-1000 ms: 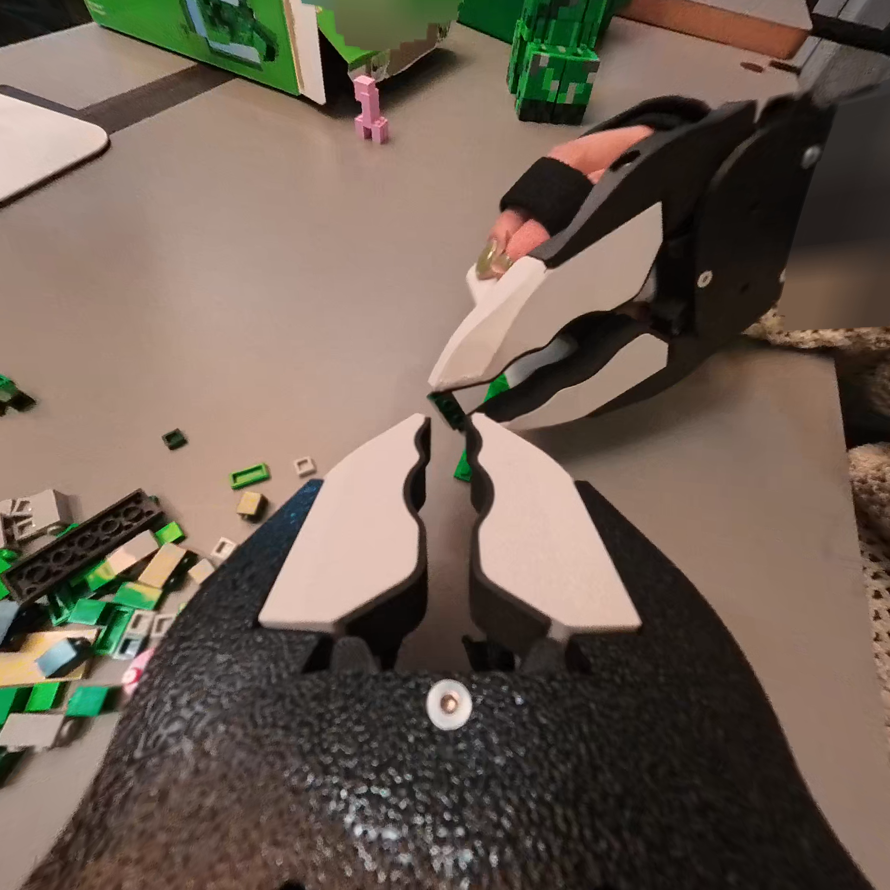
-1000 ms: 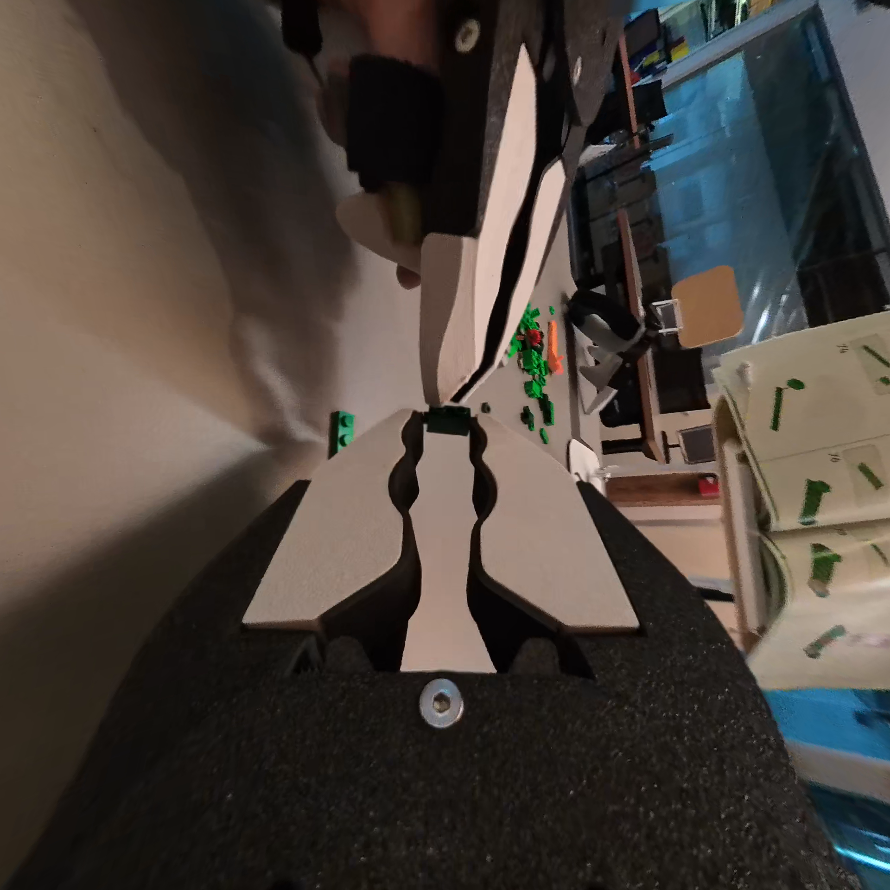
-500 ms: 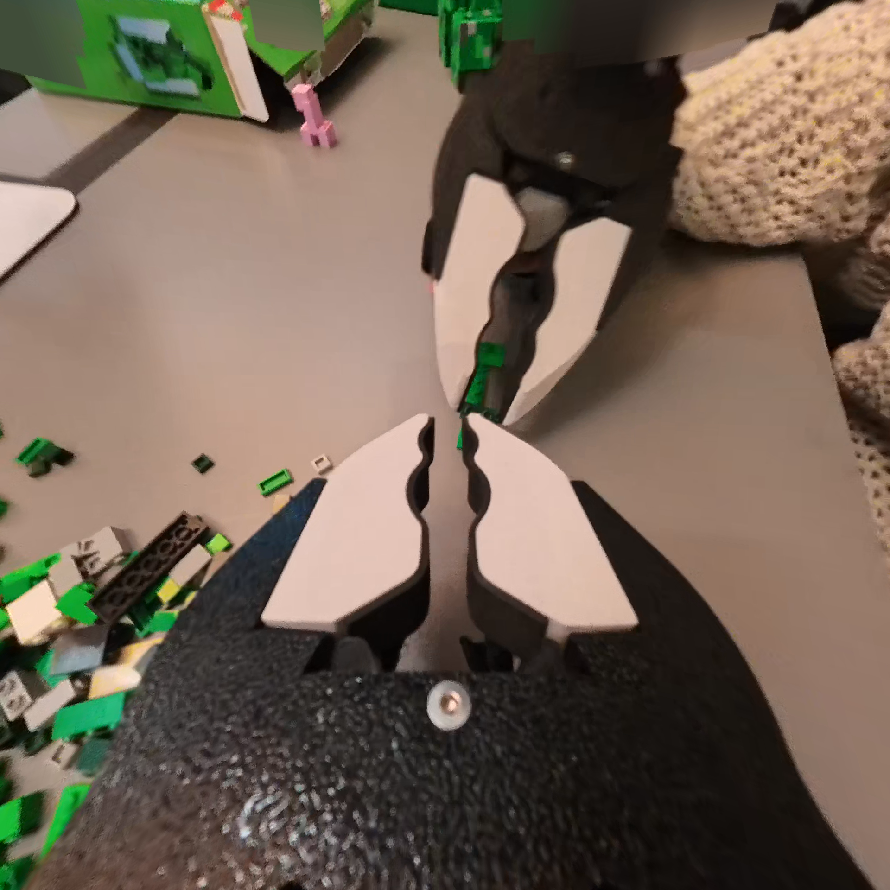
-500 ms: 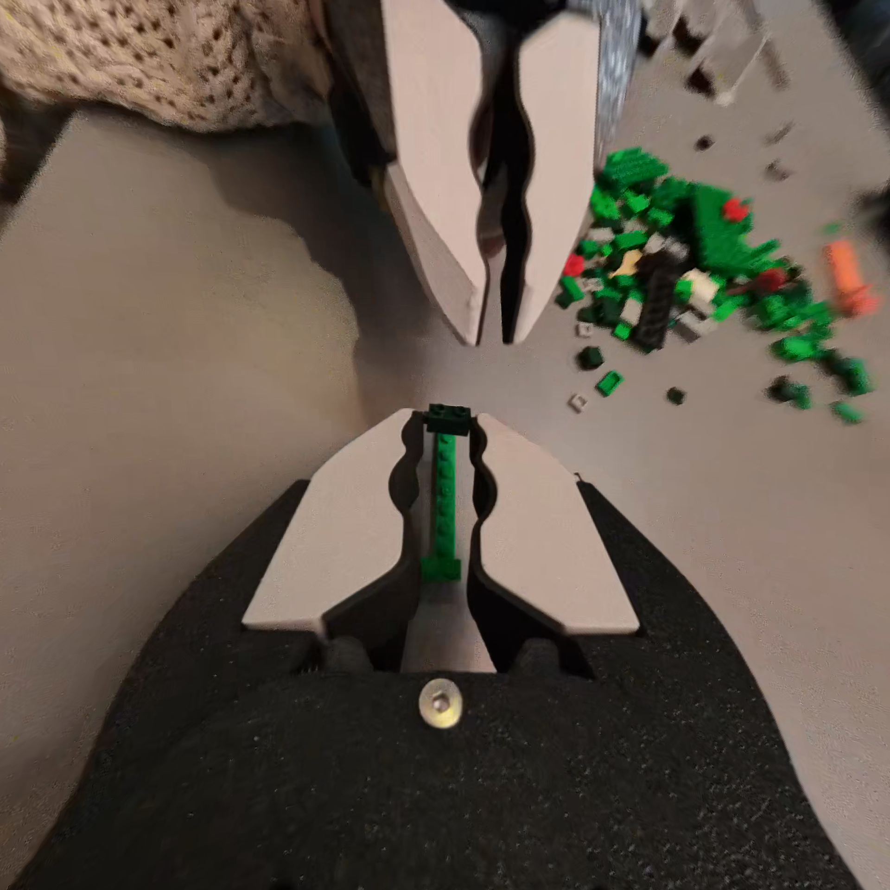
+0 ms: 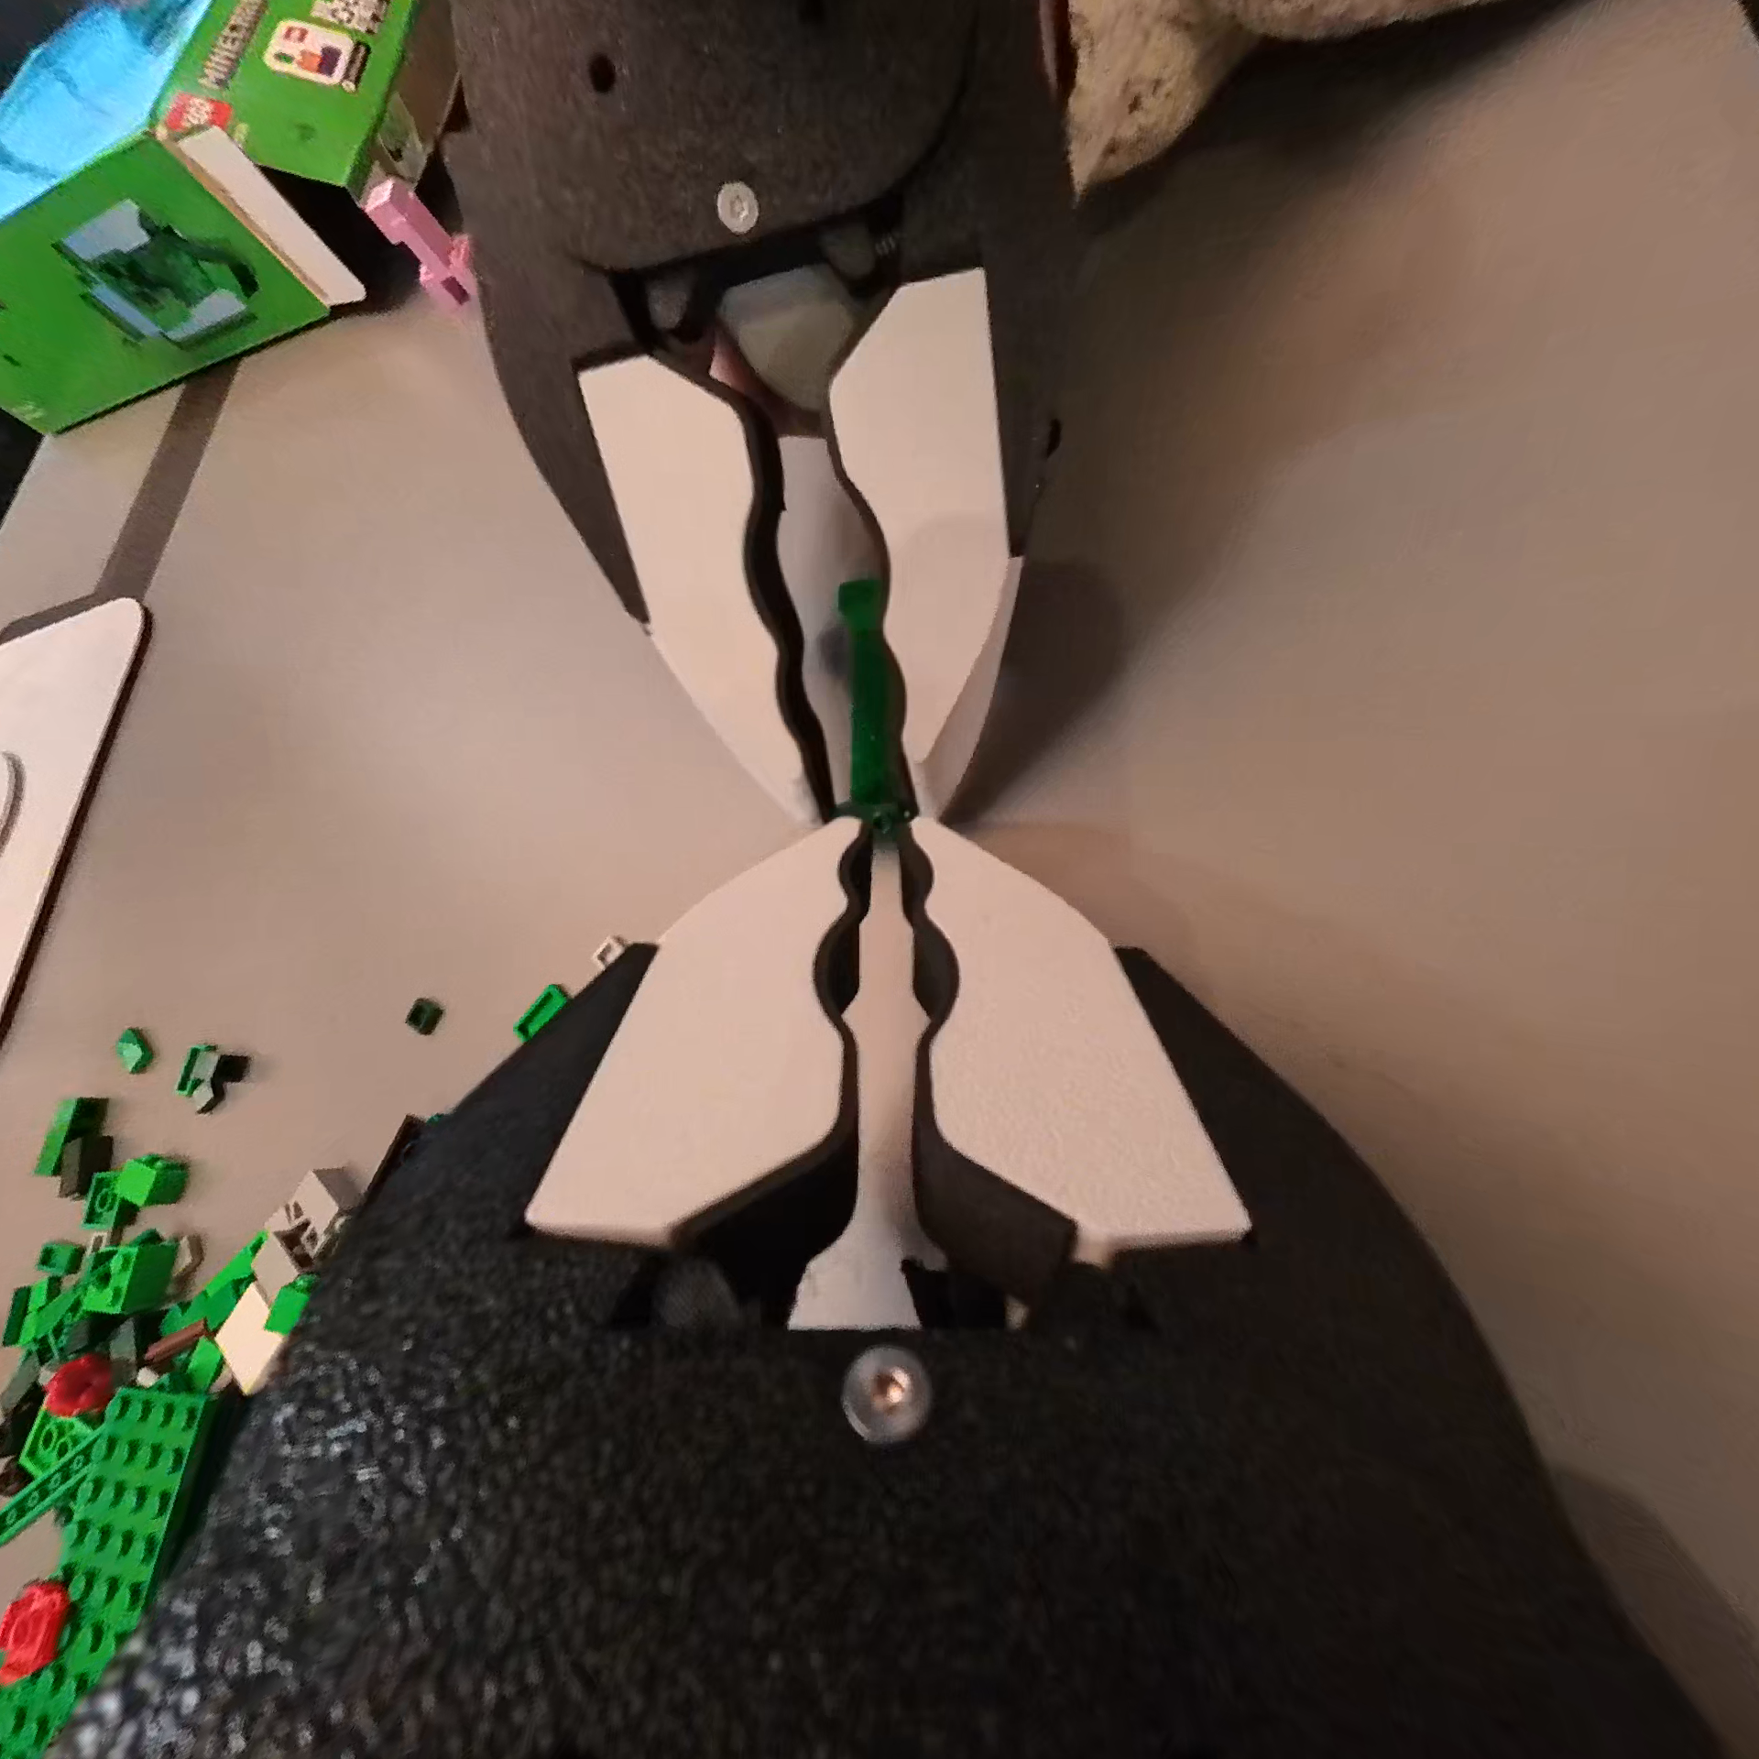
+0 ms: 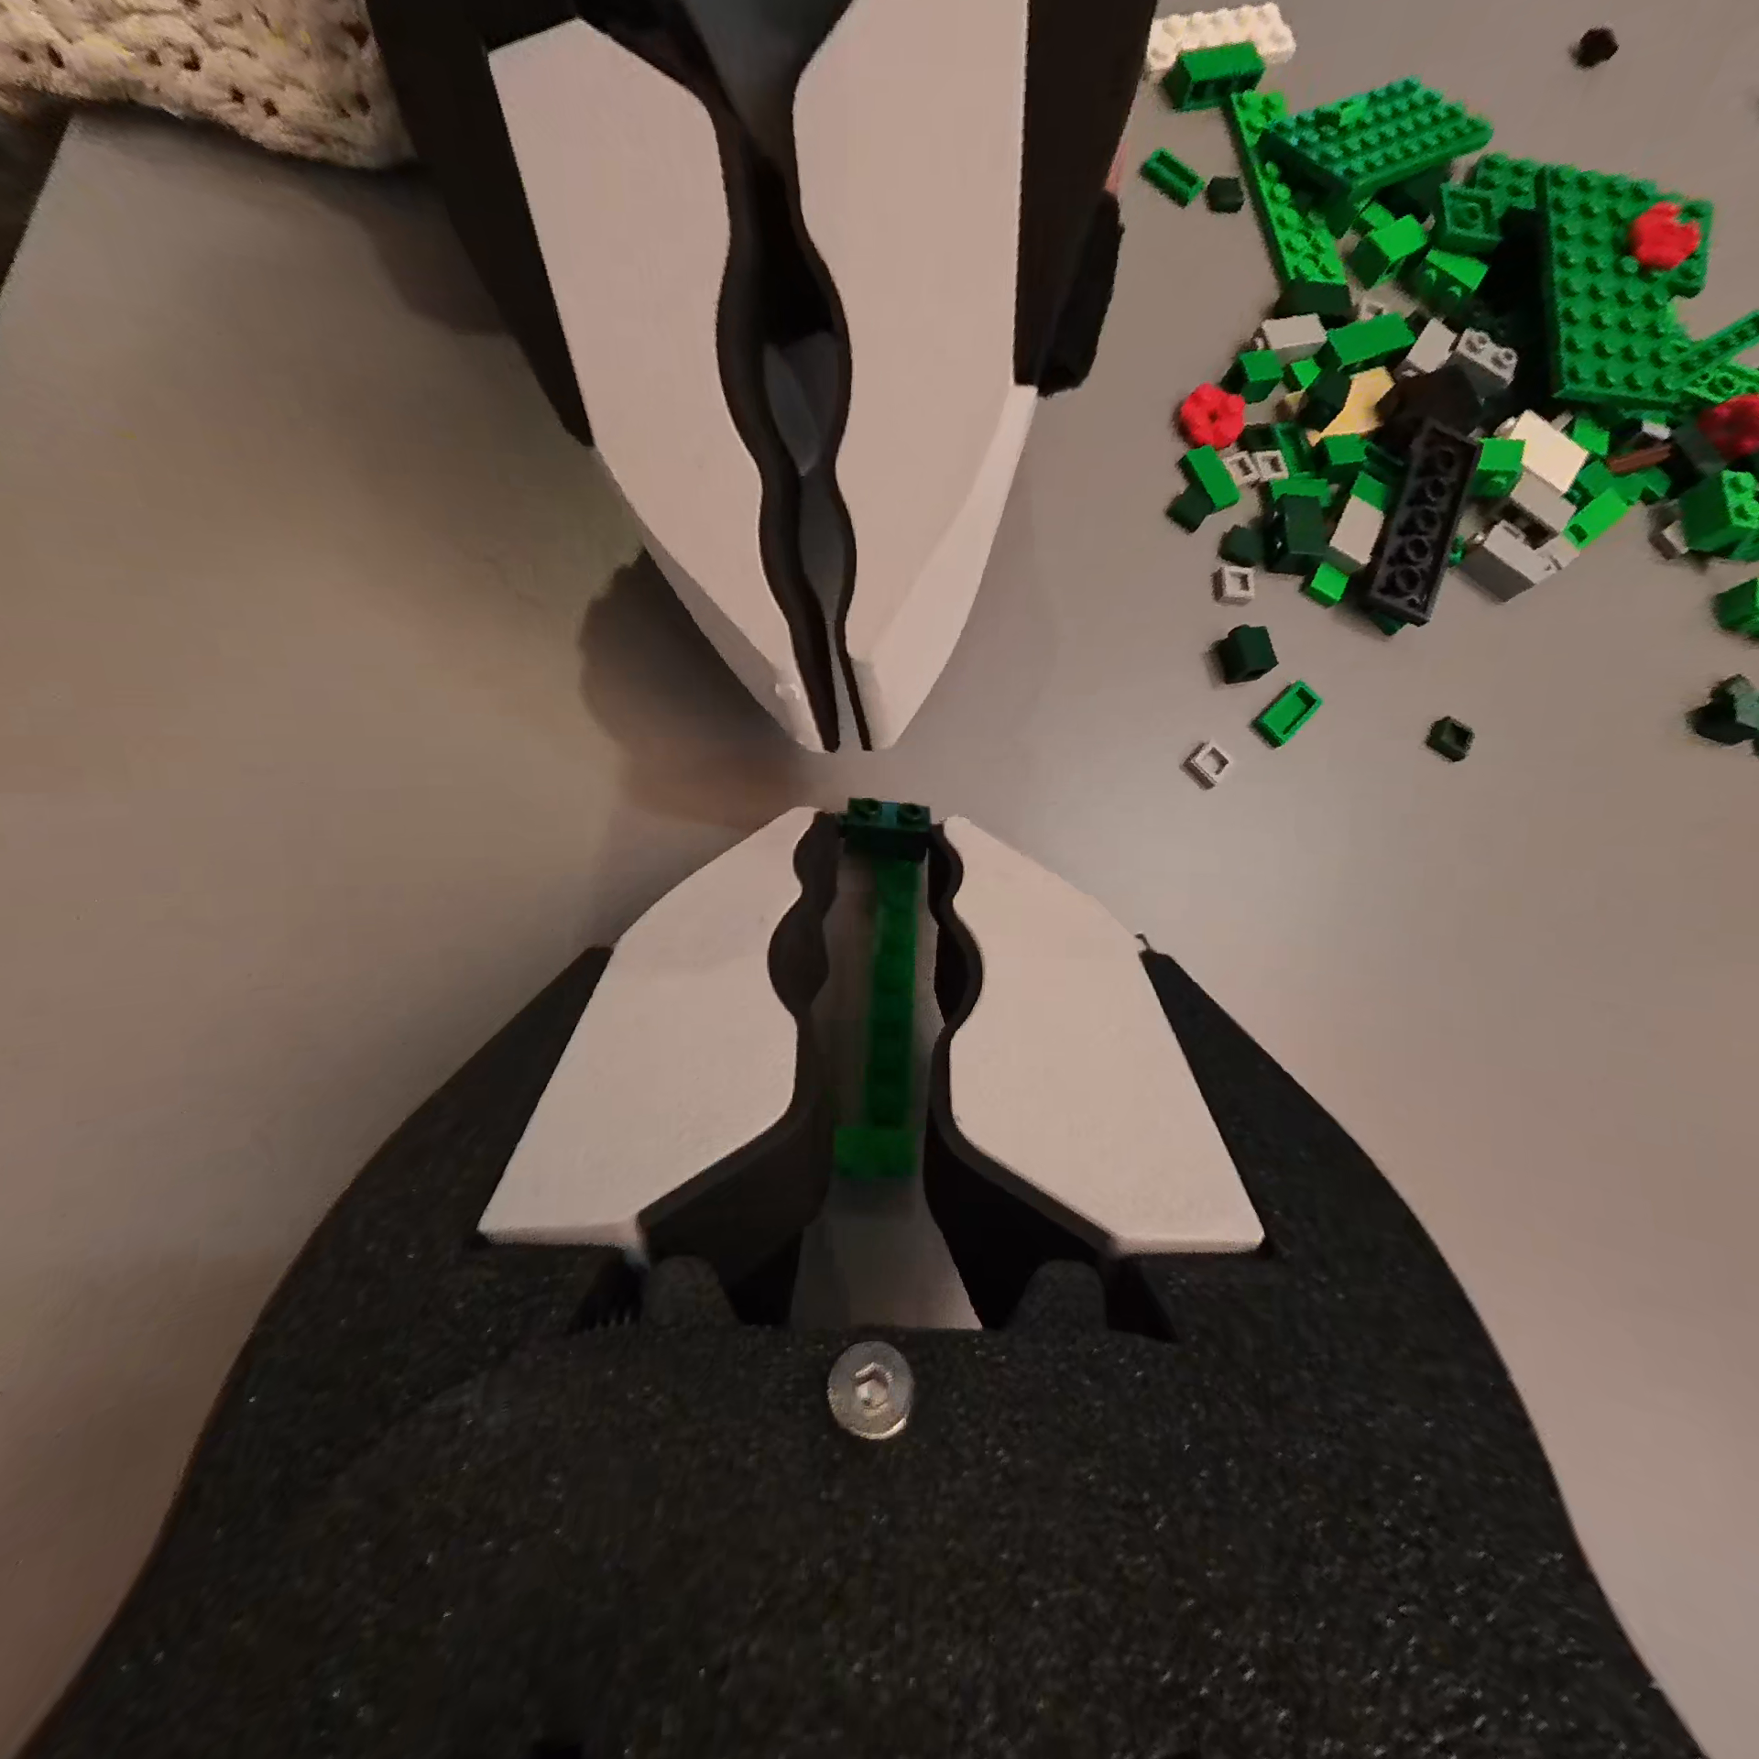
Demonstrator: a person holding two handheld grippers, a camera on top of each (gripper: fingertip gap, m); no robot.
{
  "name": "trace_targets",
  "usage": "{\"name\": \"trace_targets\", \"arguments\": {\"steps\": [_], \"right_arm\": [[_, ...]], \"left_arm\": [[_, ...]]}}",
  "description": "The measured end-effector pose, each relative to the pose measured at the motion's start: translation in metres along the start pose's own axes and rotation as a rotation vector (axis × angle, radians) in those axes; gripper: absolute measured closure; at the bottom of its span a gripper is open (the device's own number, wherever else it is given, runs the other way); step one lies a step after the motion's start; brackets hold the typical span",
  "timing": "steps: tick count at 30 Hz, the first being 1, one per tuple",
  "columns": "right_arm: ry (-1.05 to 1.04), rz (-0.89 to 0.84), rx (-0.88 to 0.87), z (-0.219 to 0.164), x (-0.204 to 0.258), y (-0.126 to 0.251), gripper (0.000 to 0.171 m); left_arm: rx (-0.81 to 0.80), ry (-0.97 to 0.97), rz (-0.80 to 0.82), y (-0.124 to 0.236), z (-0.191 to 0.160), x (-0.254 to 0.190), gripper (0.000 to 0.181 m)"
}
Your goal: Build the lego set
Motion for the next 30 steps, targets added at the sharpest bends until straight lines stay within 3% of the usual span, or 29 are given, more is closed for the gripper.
{"name": "trace_targets", "arguments": {"steps": [8,30], "right_arm": [[-0.017,0.012,-0.002,-0.005,-0.001,-0.001,0.153],[-0.009,0.034,-0.072,-0.013,0.002,0.008,0.153]], "left_arm": [[0.003,-0.099,0.021,-0.005,0.001,-0.007,0.170],[-0.007,-0.126,-0.001,-0.016,-0.001,-0.013,0.160]]}}
Point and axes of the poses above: each gripper's, where its closed fingertips meet, y back along the fingers, z out of its top, x = y × z across the jaws, the point moved 9 cm from there along y, back along the fingers, and after that the axes turned 2 degrees about -y, right-handed, at the moved point
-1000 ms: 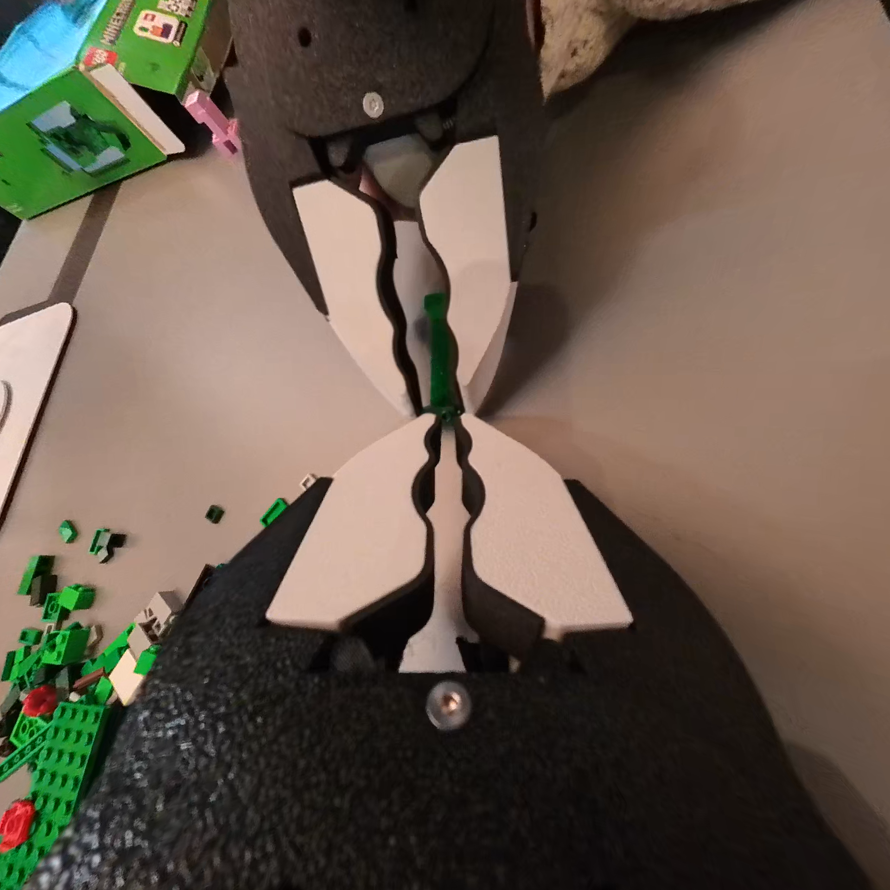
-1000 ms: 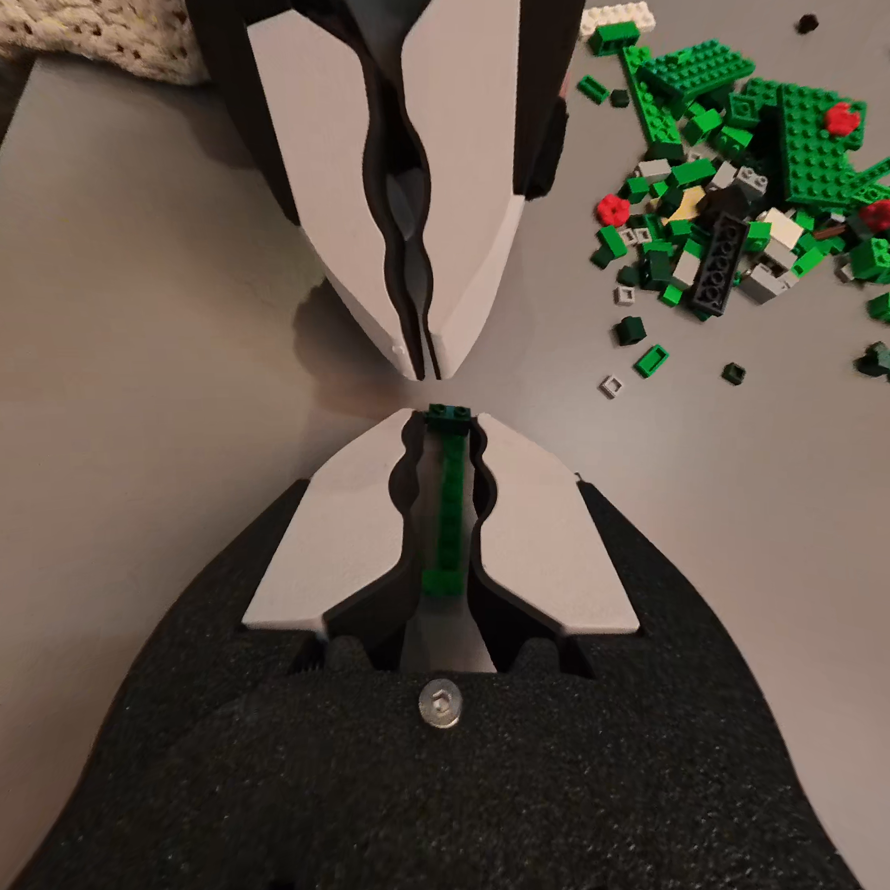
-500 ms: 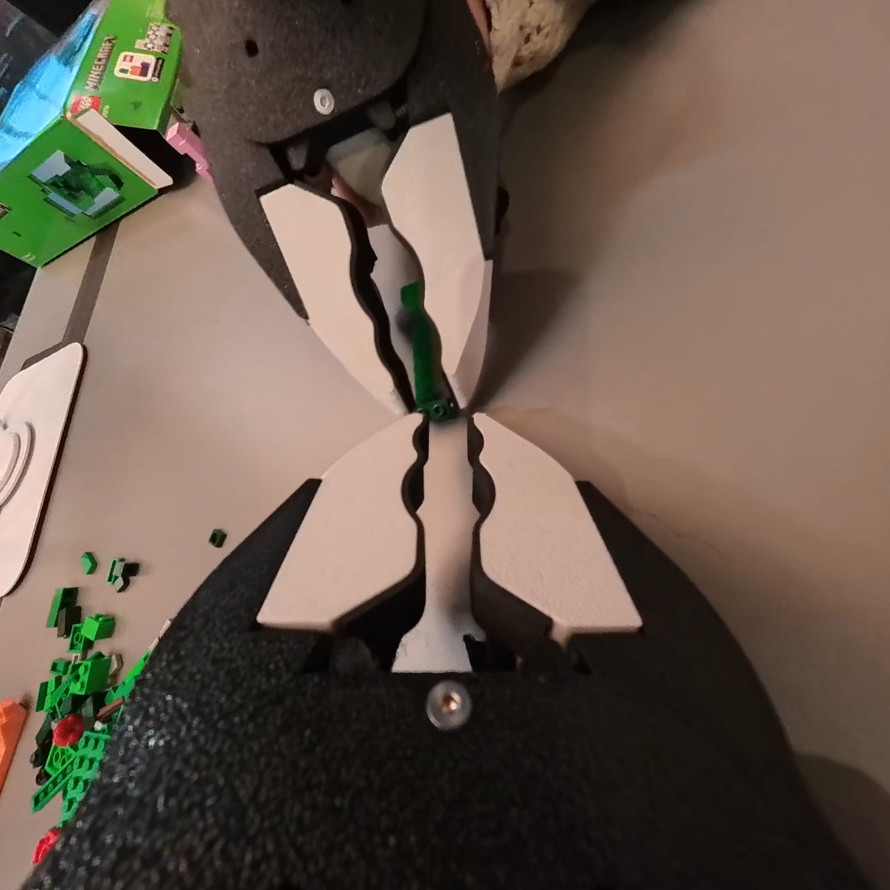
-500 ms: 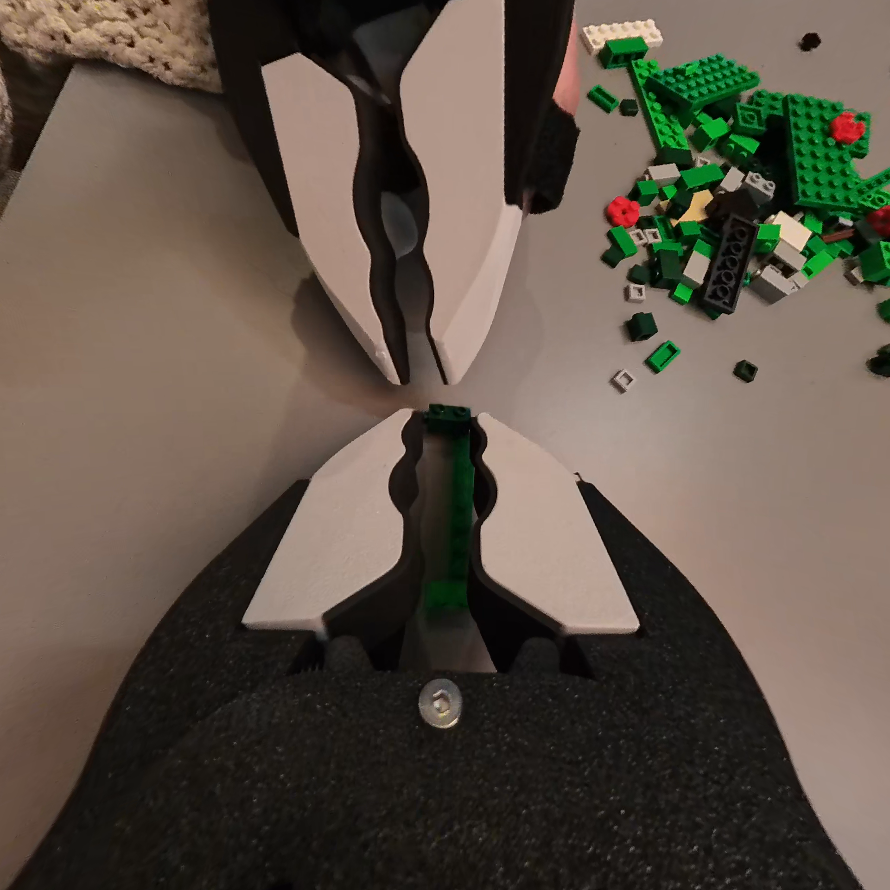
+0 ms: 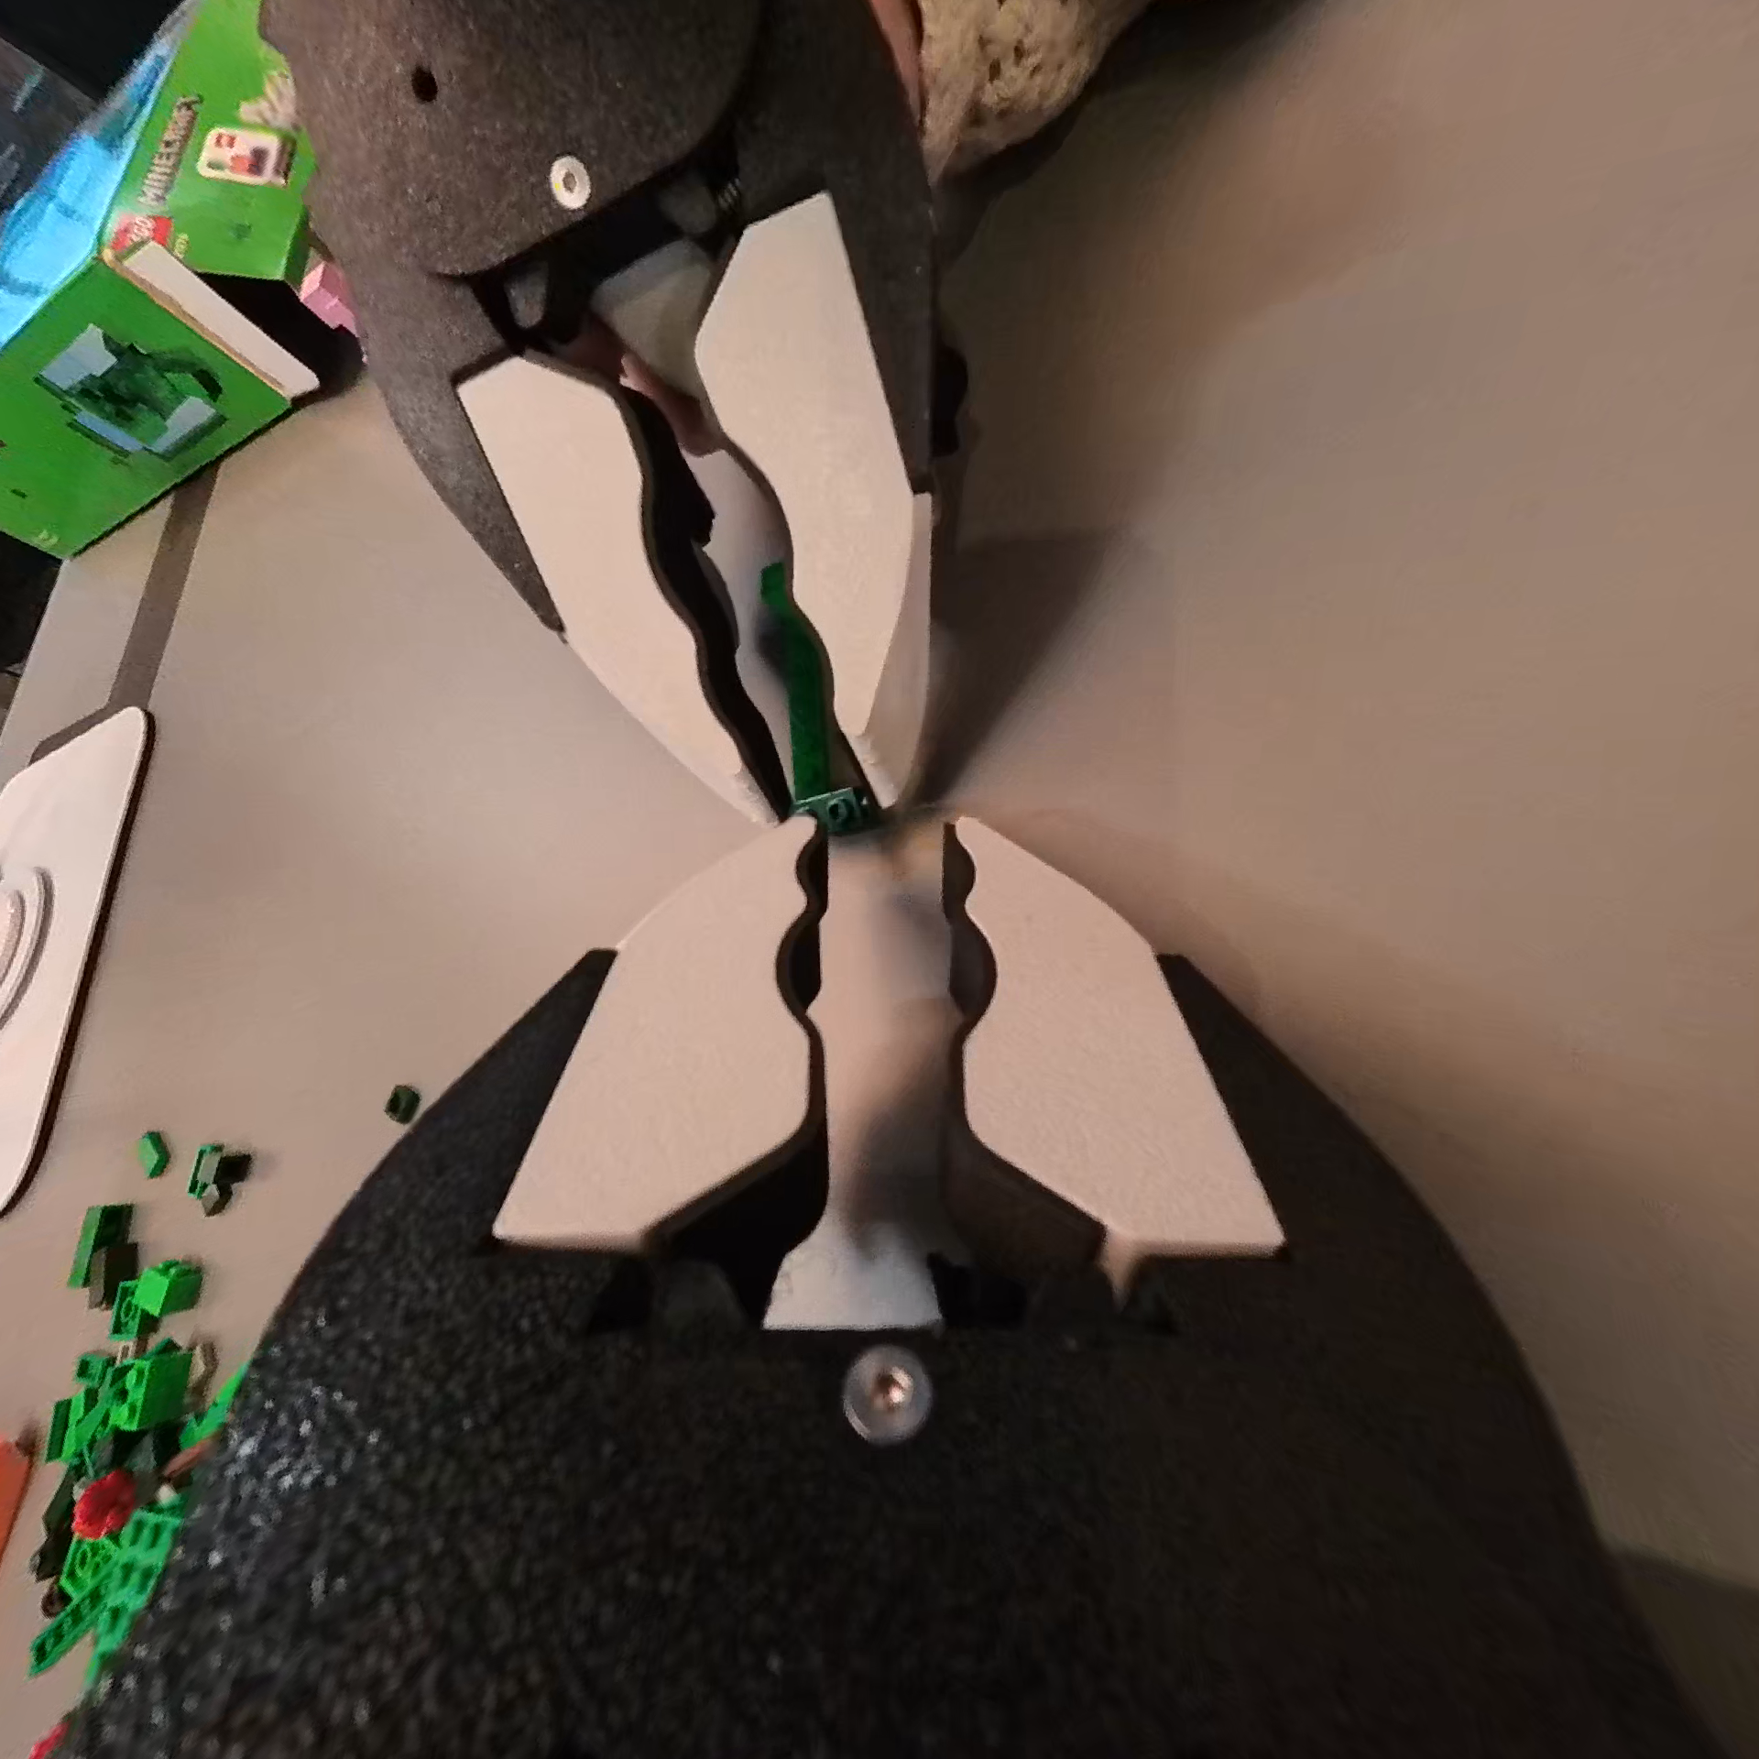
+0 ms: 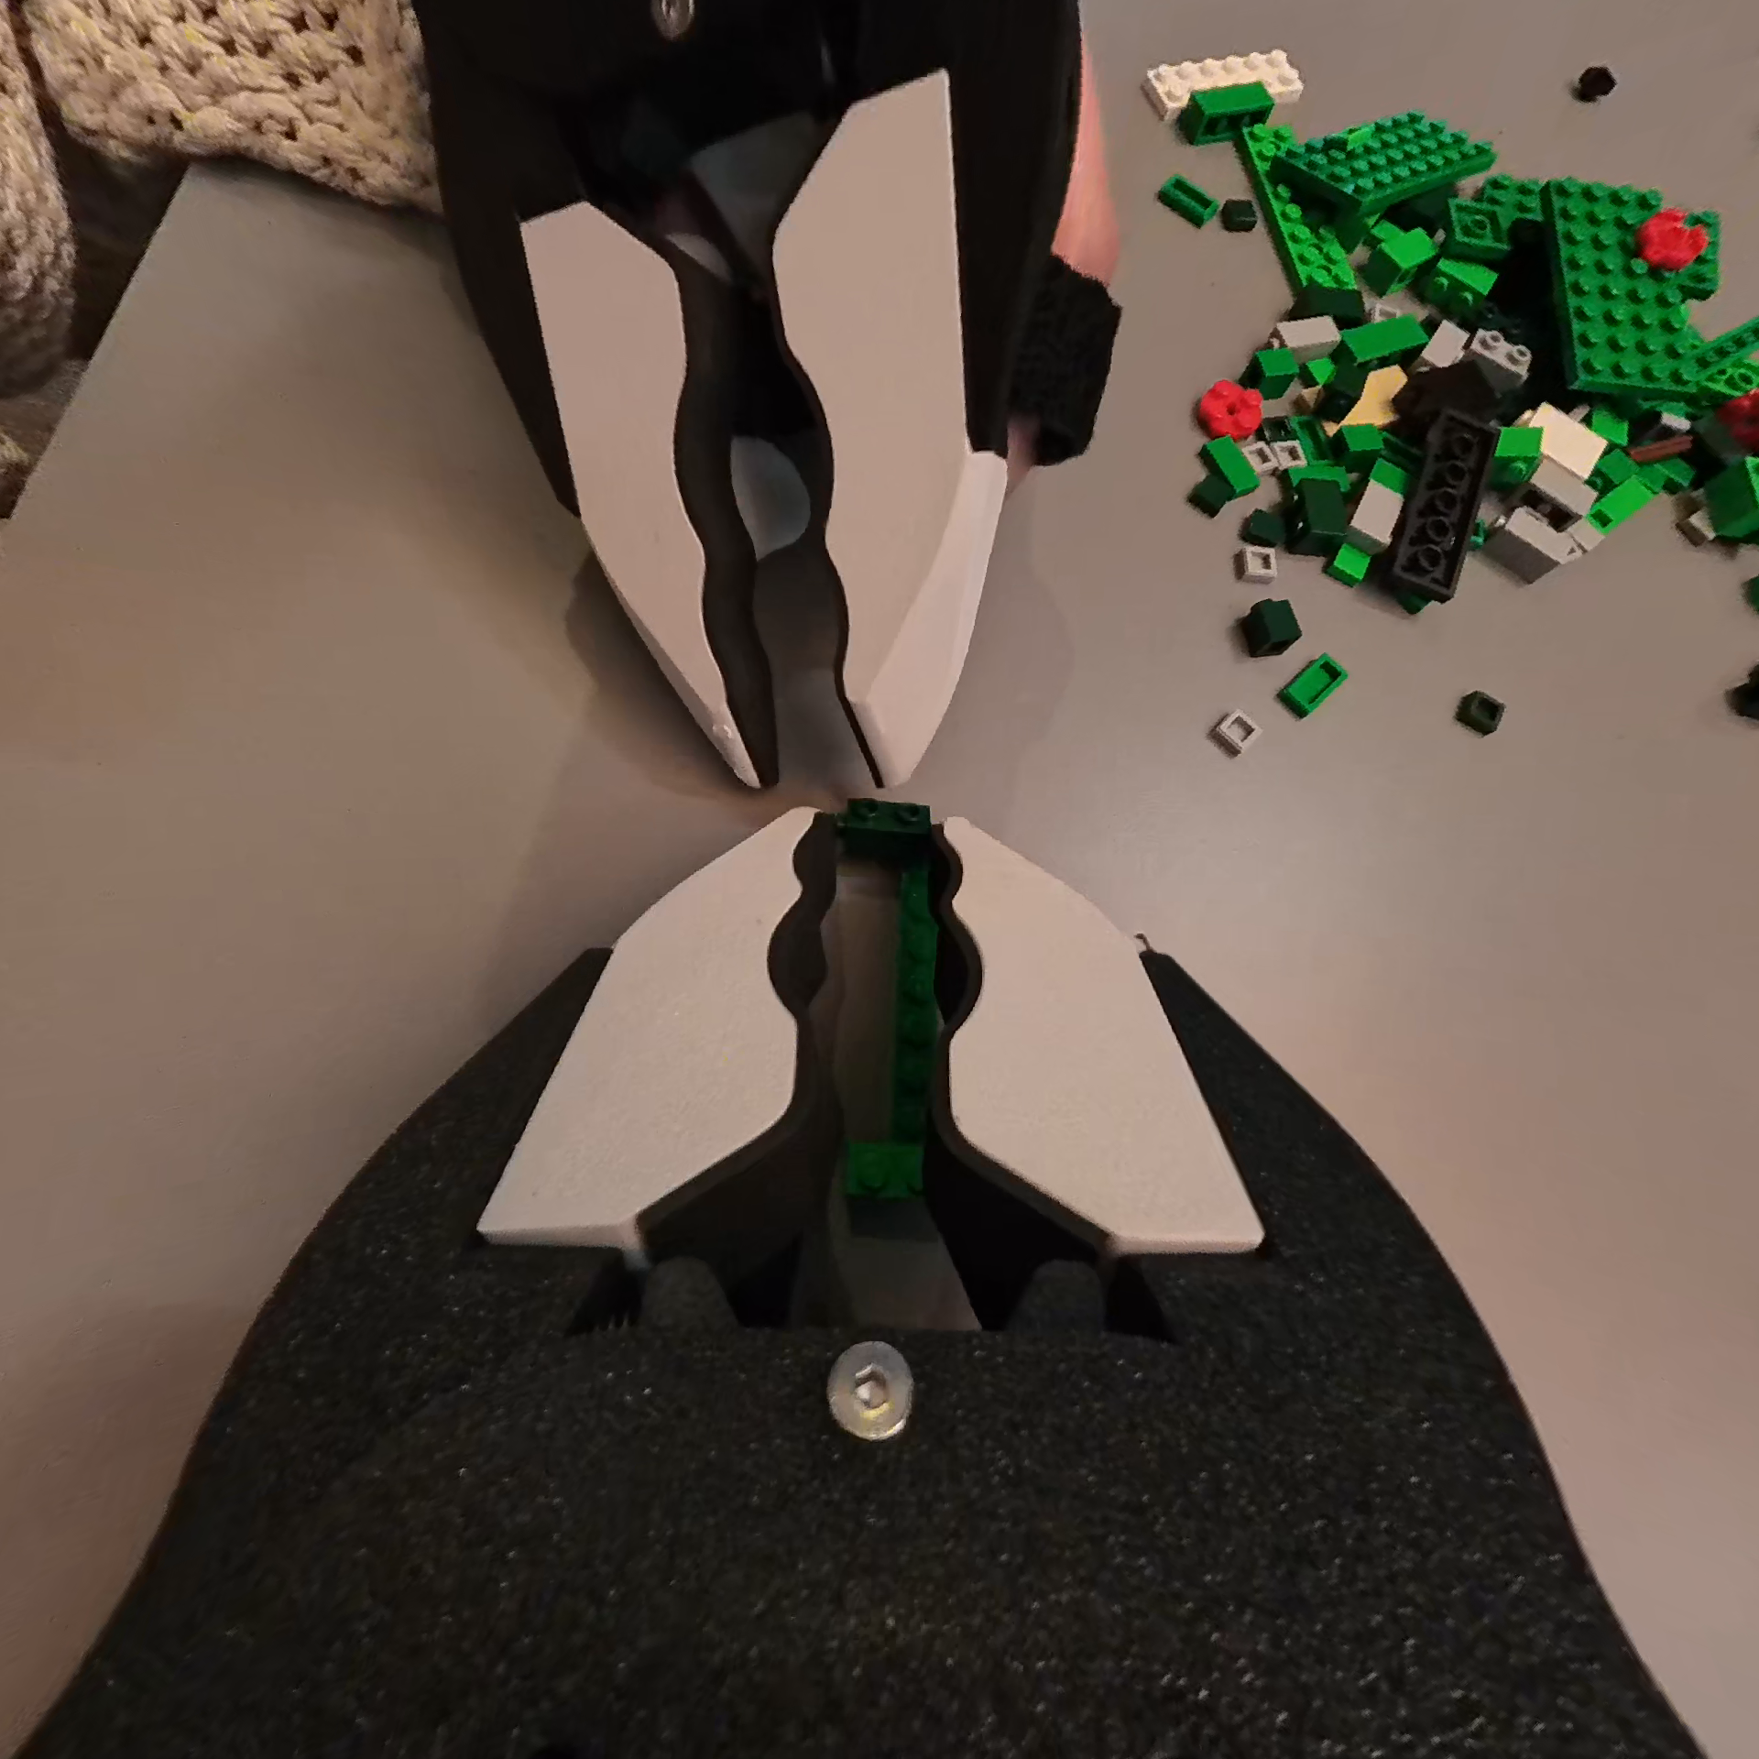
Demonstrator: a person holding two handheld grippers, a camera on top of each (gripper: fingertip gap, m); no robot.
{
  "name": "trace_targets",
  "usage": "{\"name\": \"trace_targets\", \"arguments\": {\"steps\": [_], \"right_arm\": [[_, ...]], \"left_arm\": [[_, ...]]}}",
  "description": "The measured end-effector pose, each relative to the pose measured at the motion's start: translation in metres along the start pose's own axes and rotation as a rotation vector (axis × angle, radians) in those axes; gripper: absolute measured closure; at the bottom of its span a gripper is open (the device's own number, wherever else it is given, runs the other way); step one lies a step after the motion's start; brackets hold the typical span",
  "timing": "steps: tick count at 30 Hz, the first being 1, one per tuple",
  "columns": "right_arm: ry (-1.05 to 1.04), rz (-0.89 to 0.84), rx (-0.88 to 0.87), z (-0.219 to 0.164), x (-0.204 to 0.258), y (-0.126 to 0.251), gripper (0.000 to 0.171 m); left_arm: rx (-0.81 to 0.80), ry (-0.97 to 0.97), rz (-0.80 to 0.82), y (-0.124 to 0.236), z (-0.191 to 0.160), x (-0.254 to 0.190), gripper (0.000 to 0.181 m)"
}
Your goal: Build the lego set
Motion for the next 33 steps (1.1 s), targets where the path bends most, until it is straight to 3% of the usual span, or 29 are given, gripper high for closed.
{"name": "trace_targets", "arguments": {"steps": [25,33], "right_arm": [[-0.099,0.017,0.002,-0.0071,-0.0053,0.0049,0.153],[-0.124,-0.051,0.084,-0.0011,-0.0002,0.0047,0.153]], "left_arm": [[-0.020,-0.039,0.066,-0.0059,0.0045,0.0004,0.159],[-0.006,-0.073,0.085,-0.0069,0.0043,-0.0006,0.160]]}}
Point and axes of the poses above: each gripper's, where its closed fingertips meet, y back along the fingers, z out of its top, x = y × z across the jaws, the point moved 9 cm from there along y, back along the fingers, and after that the axes turned 2 degrees about -y, right-handed, at the moved point
